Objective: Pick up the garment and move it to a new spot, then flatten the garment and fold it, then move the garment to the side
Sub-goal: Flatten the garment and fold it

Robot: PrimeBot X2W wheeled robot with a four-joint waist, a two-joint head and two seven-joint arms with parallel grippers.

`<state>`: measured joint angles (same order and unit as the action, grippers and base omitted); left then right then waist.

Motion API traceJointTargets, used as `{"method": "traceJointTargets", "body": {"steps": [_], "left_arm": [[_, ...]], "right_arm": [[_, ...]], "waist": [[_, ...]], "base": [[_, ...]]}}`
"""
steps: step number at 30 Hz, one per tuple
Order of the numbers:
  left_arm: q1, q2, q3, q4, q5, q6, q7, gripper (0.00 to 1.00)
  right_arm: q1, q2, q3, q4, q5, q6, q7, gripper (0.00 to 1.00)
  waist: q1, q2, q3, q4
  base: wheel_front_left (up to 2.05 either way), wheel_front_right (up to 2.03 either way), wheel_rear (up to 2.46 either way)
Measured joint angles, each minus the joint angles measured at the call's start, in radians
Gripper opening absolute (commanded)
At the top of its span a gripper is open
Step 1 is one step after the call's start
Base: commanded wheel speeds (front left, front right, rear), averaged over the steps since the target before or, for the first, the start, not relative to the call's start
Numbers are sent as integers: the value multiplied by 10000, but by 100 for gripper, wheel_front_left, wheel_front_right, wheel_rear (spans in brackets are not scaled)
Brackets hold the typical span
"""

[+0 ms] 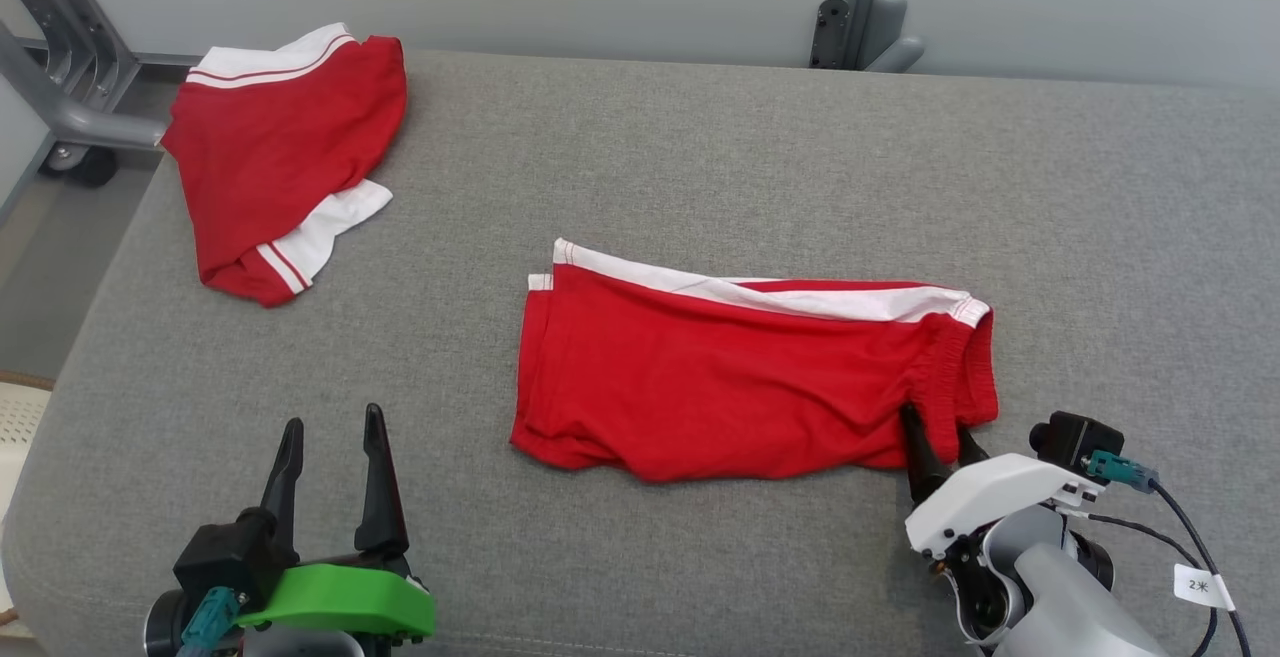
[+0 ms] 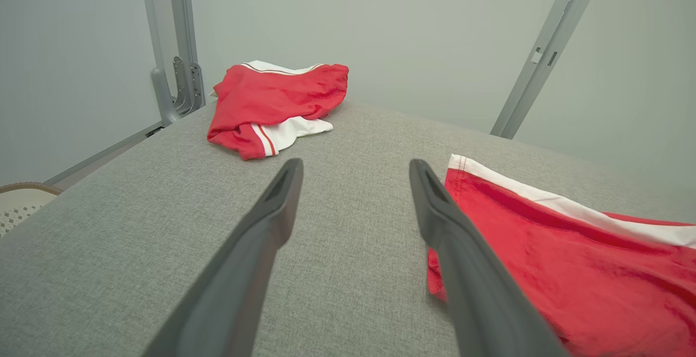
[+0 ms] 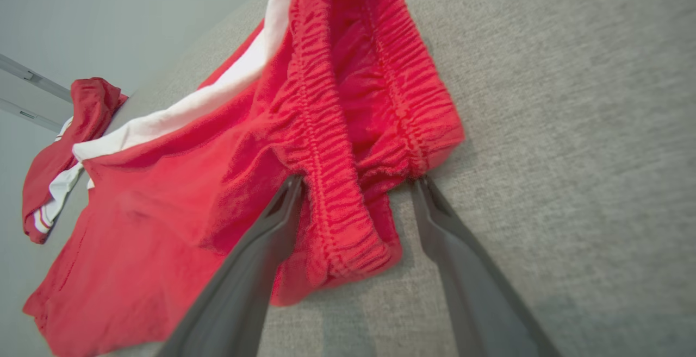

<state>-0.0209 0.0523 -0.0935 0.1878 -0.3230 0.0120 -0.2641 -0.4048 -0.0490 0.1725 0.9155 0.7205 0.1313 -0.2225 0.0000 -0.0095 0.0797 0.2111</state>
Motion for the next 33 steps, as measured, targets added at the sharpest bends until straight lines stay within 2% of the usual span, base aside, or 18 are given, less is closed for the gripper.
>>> {"method": "traceJointTargets", "body": {"steps": [1,2,3,4,5,7,16,27,33], "left_arm": [[0,-2,10,-6,12,0,0,100],[0,-4,12,-12,12,2,0,100],[0,-4,23,-19,12,2,0,100],[0,-4,31,-35,12,2,0,100],[0,-4,38,-48,13,12,0,100],[-1,-6,29,-65,12,13,0,100],[-5,-12,15,-102,12,63,0,100],[-20,-17,-148,-134,0,86,0,100],[-63,-19,-180,-125,-6,84,0,100]], "right_arm": [[-81,-10,84,109,192,0,-48,78],[-164,-15,161,234,370,0,-96,49],[-246,-15,234,347,525,0,-134,40],[-335,-17,313,464,694,2,-174,19],[-419,-17,397,579,817,2,-188,19],[-571,-17,518,780,1005,0,-238,0],[-826,-61,533,533,1774,0,-341,0],[-658,-1939,-54,102,2004,0,-48,0],[-653,-2109,-249,58,1927,0,98,0]], "waist": [[0,0,30,22],[0,0,56,35],[0,0,76,39],[0,0,91,33],[0,0,104,17],[0,0,129,-25],[0,0,150,-401],[0,0,156,-1075],[0,0,191,-1285]], "base": [[0,0,0],[0,0,0],[0,0,0],[0,0,0],[0,0,0],[0,0,0],[0,0,0],[0,0,0],[0,0,0]]}}
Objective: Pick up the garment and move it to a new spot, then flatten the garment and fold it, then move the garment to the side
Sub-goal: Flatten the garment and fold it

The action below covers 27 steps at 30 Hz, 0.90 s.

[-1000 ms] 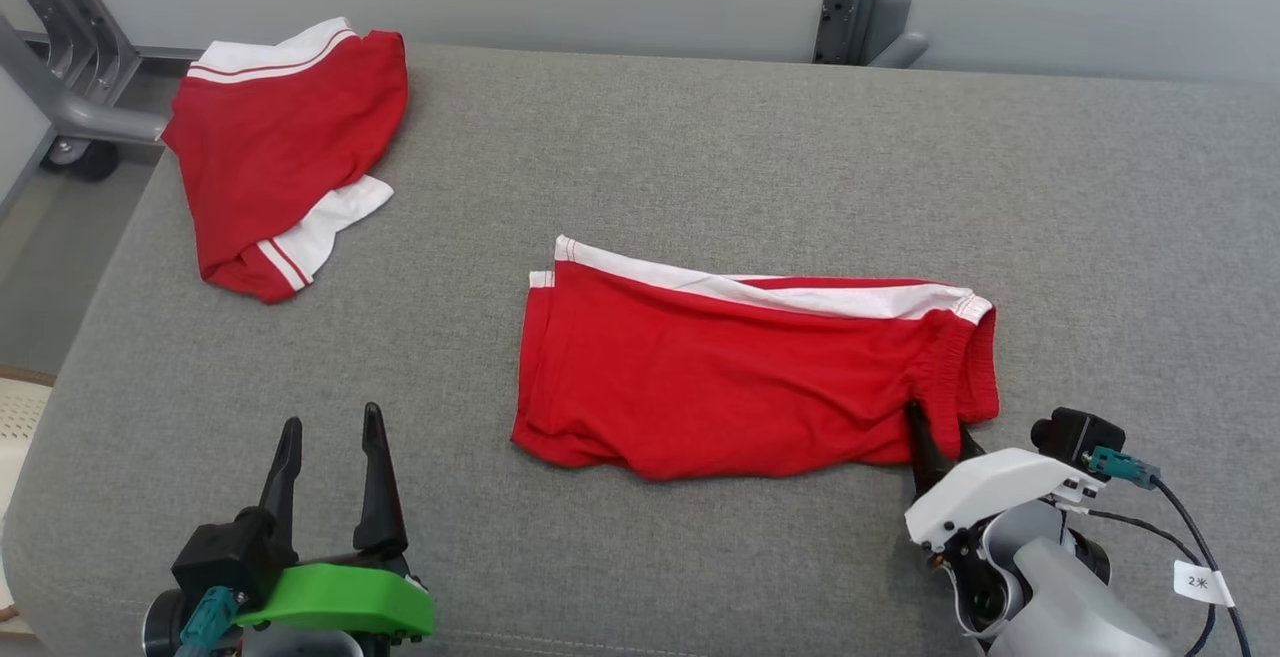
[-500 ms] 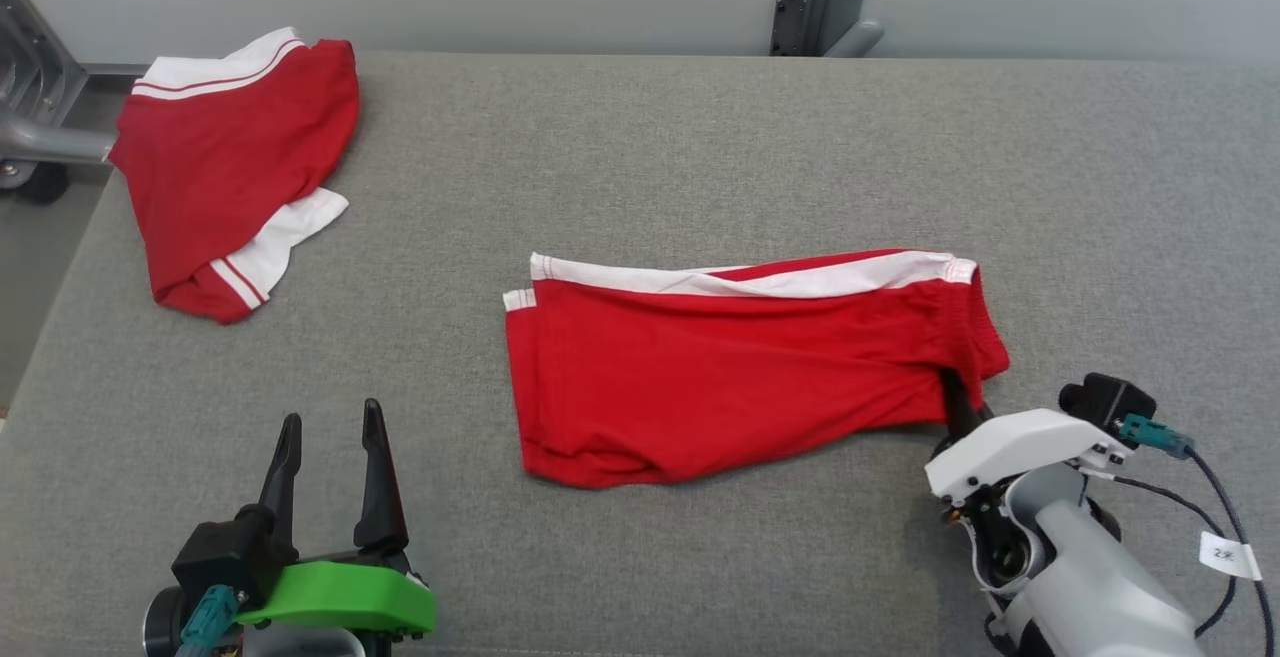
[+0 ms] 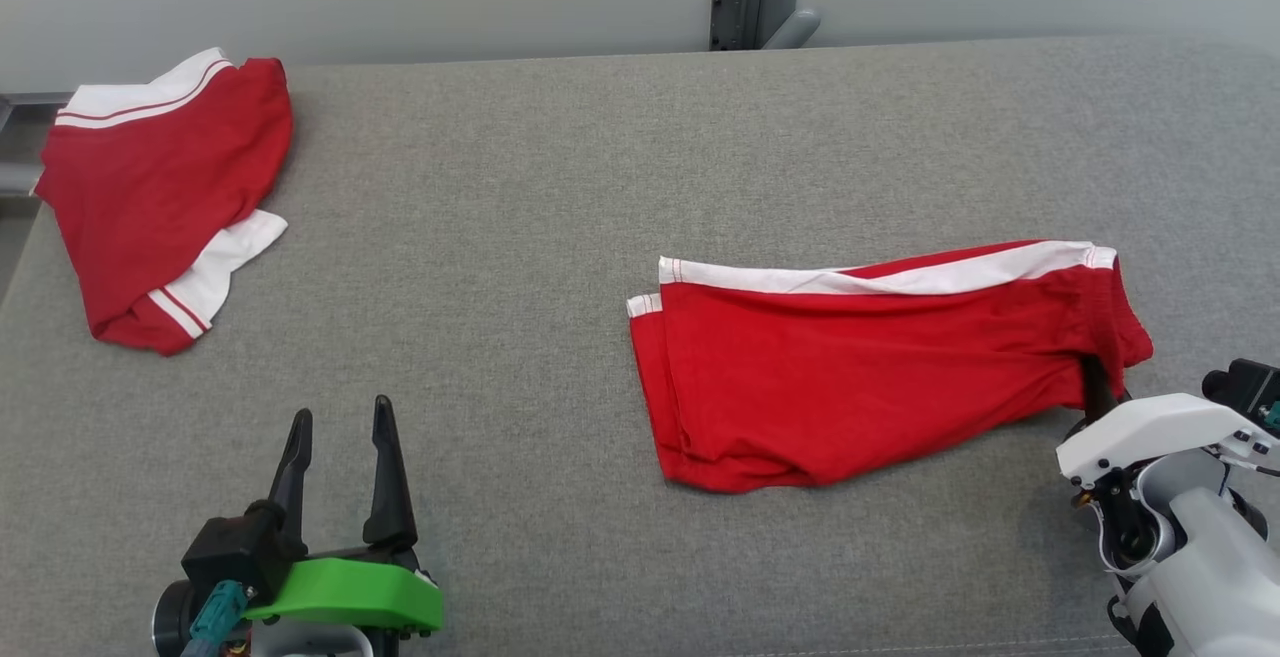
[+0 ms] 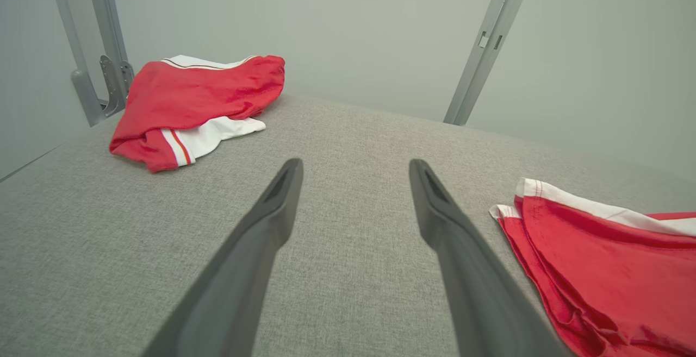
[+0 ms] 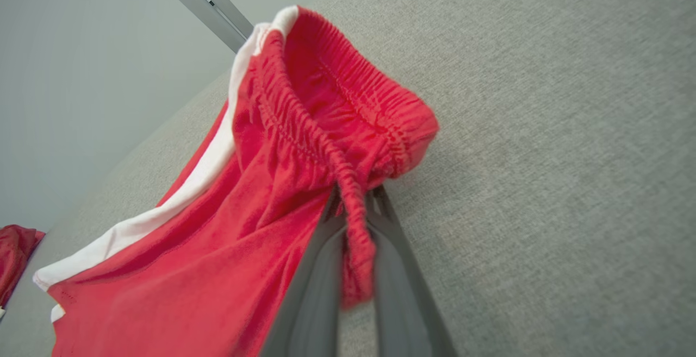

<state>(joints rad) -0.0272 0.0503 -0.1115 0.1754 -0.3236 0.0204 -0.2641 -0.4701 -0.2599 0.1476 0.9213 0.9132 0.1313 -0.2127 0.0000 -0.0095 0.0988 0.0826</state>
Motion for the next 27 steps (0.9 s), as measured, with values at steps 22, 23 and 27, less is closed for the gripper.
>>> {"method": "traceJointTargets", "body": {"steps": [22,23,27], "left_arm": [[63,-2,-146,155,-2,-67,0,100],[65,-2,-159,155,-6,-67,0,100],[73,-2,-199,148,-13,-67,0,100]], "right_arm": [[634,1256,1271,-3476,-1517,-4,1229,0],[674,1315,1337,-3492,-1755,-4,1342,0],[809,1588,1590,-3475,-2483,-6,1781,0]], "waist": [[0,0,-585,676],[0,0,-606,727],[1,0,-671,935]], "base": [[0,0,0],[0,0,0],[0,0,0]]}}
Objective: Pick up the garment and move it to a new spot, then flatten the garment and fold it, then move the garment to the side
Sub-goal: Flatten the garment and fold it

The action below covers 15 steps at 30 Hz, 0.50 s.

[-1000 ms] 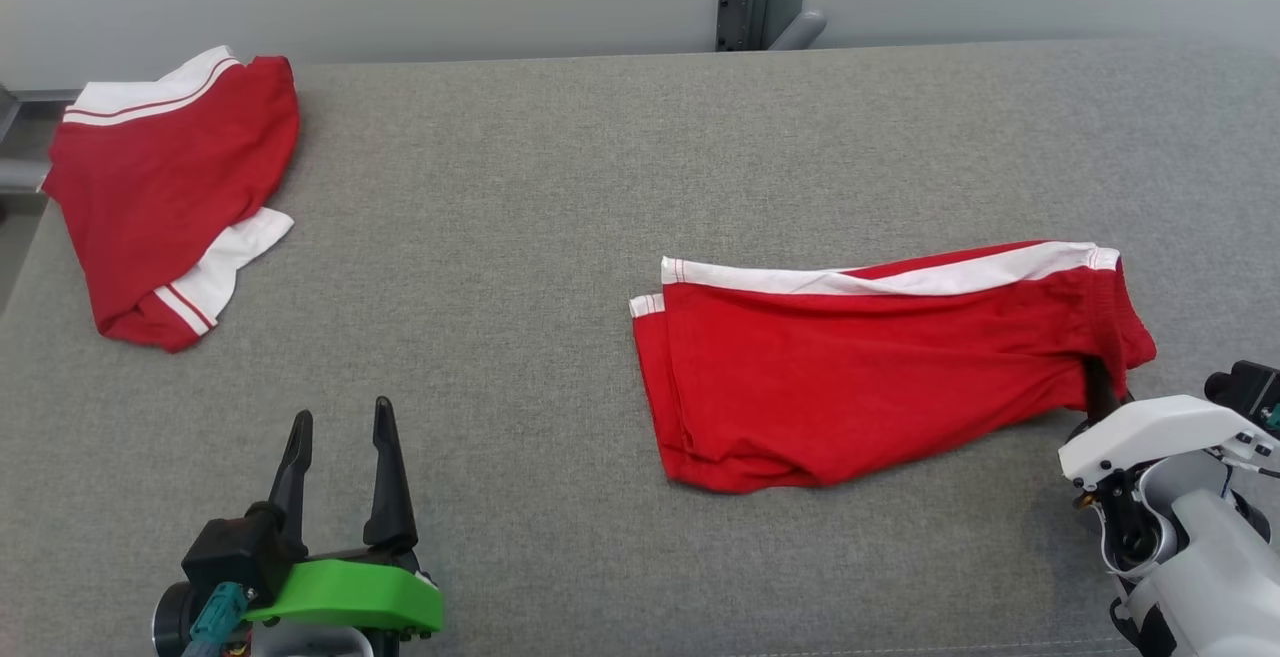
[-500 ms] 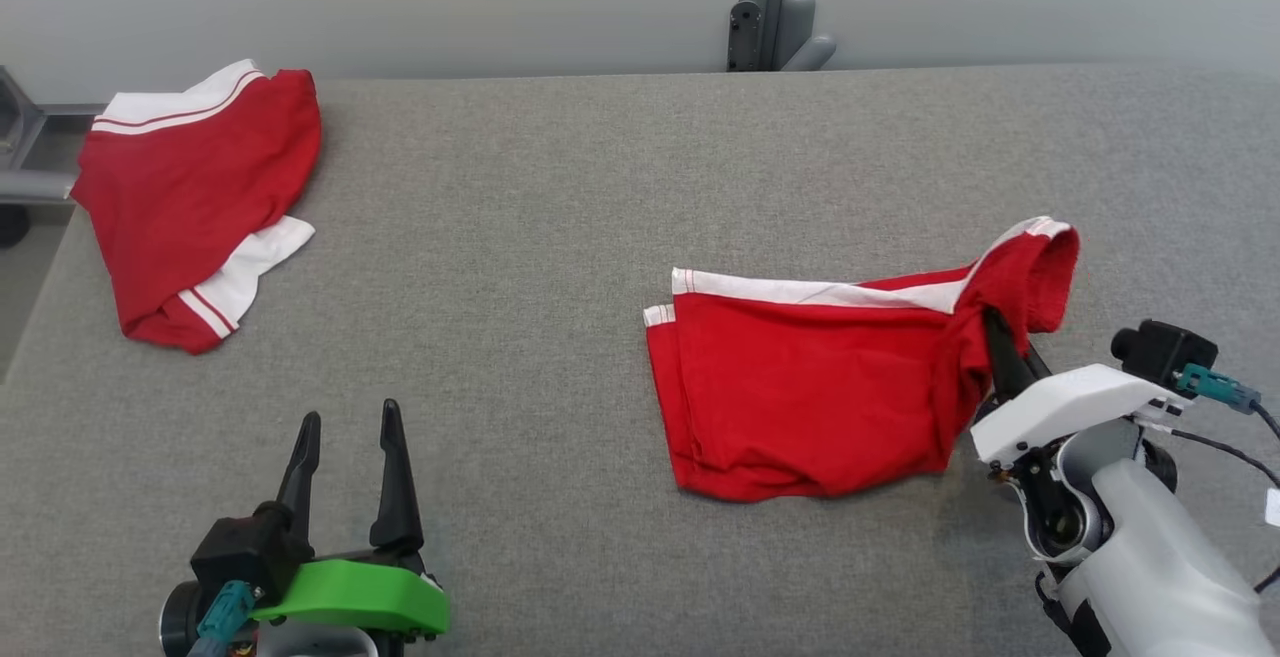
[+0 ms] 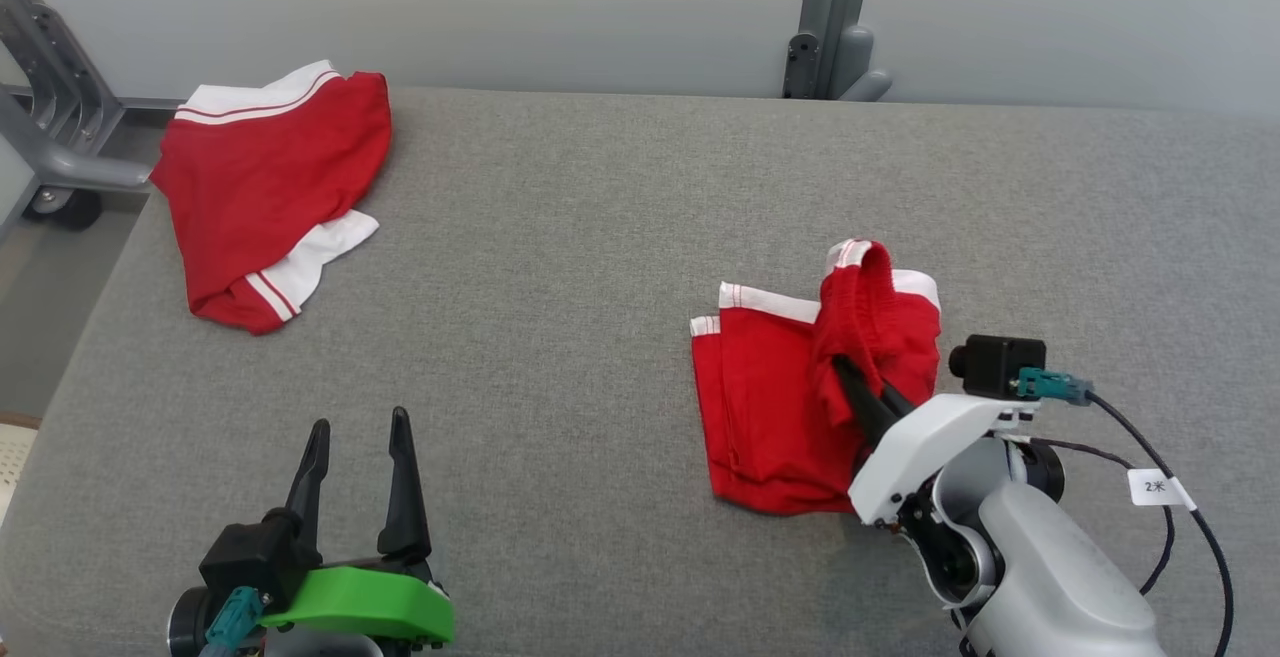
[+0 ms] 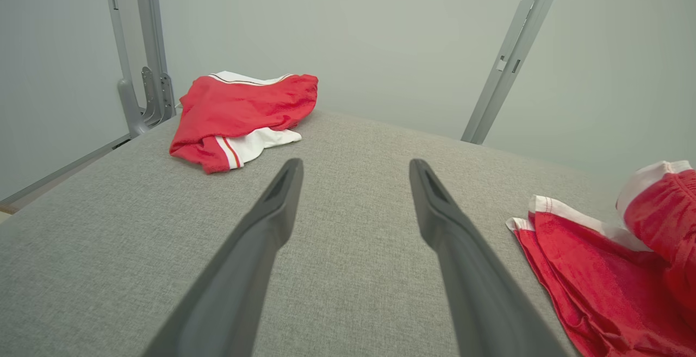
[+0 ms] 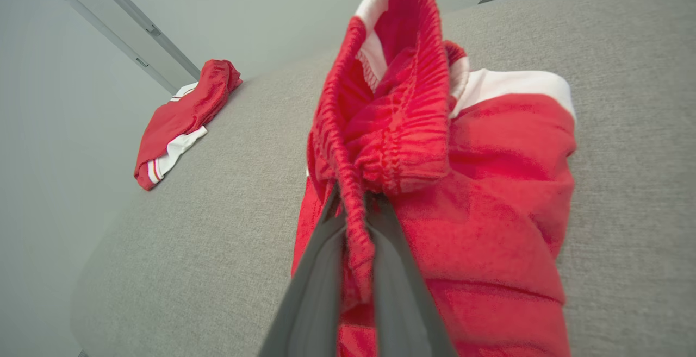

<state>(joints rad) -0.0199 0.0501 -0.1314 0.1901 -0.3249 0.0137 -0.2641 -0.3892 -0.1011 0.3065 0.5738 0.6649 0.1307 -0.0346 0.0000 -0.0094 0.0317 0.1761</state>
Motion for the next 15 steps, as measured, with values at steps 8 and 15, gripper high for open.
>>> {"method": "traceJointTargets", "body": {"steps": [8,15], "left_arm": [[54,0,-73,-38,-50,12,0,100],[53,0,-105,-73,-86,40,-2,100]], "right_arm": [[118,337,209,403,-899,0,508,0],[-44,456,263,915,-1689,0,560,0]], "waist": [[0,0,-5,302],[0,0,110,406]], "base": [[0,0,0],[0,0,0]]}}
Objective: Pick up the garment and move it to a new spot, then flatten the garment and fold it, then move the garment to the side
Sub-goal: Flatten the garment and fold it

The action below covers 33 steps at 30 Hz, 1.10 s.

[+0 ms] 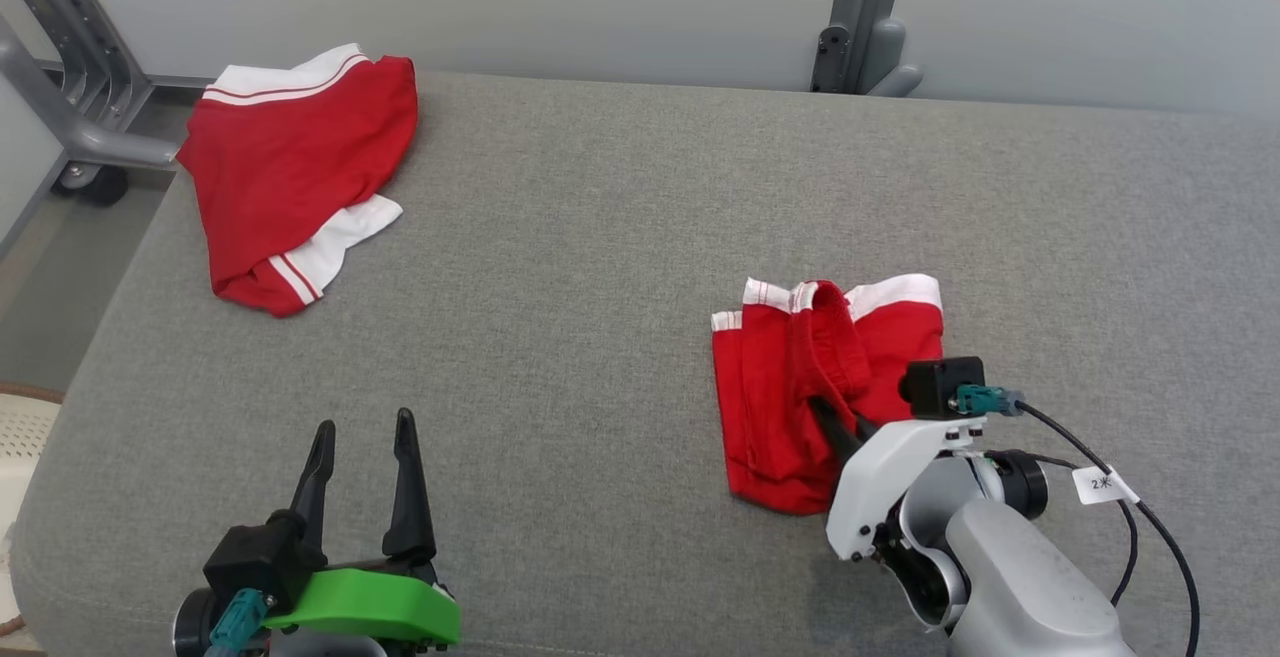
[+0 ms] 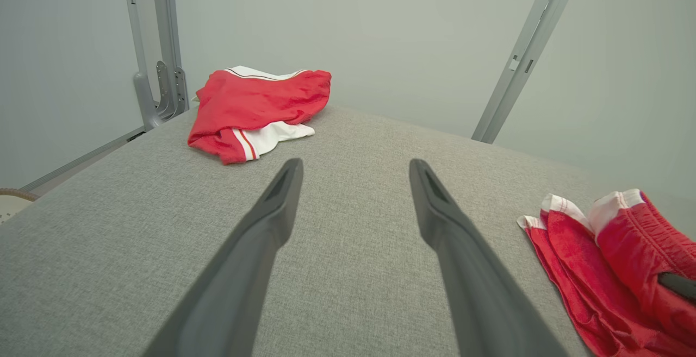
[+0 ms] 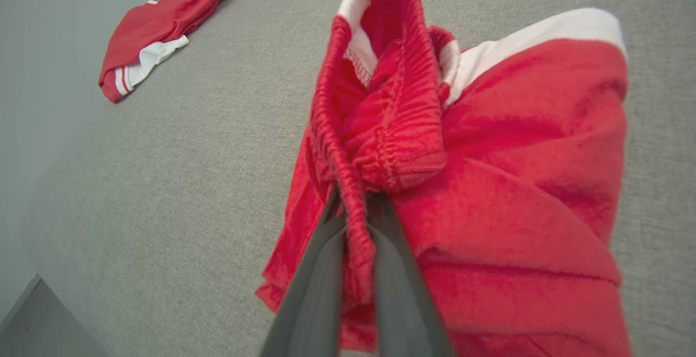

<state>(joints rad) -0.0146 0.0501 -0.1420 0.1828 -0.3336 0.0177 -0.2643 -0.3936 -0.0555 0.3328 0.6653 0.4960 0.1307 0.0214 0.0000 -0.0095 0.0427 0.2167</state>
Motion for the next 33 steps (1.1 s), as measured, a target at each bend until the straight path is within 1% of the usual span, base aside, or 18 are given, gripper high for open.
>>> {"method": "traceJointTargets", "body": {"steps": [1,3,4,10,17,21,26,28,33], "left_arm": [[0,0,-6,0,-4,2,2,100],[-4,0,-21,2,-17,15,2,100],[-6,0,-27,6,-17,19,2,100],[-12,0,-61,15,-69,90,2,100],[-31,0,-27,71,-71,86,2,100],[-47,0,-12,84,-71,82,2,100],[-48,0,84,4,6,79,2,100],[-51,0,77,-36,38,75,2,100],[-131,0,-44,-54,226,31,2,100]], "right_arm": [[-51,12,46,40,-153,0,-58,11],[-117,25,159,105,-408,2,-159,49],[-128,31,226,132,-543,2,-217,100],[-208,50,709,40,-1427,2,-665,100],[-181,61,1448,-336,-1335,2,-759,100],[-169,65,1630,-454,-1298,2,-982,100],[-225,65,1231,-631,-1793,2,-1526,100],[-256,65,846,-669,-2385,2,-1799,100],[-107,65,-253,-1093,-2865,2,-2253,100]], "waist": [[0,0,14,5],[0,0,38,10],[0,0,45,8],[0,0,80,-61],[0,0,116,-142],[0,0,111,-184],[0,0,63,-362],[0,0,31,-476],[0,0,-54,-823]], "base": [[0,0,0],[0,0,0],[0,0,0],[0,0,0],[0,0,0],[0,0,0],[0,0,0],[0,0,0],[0,0,0]]}}
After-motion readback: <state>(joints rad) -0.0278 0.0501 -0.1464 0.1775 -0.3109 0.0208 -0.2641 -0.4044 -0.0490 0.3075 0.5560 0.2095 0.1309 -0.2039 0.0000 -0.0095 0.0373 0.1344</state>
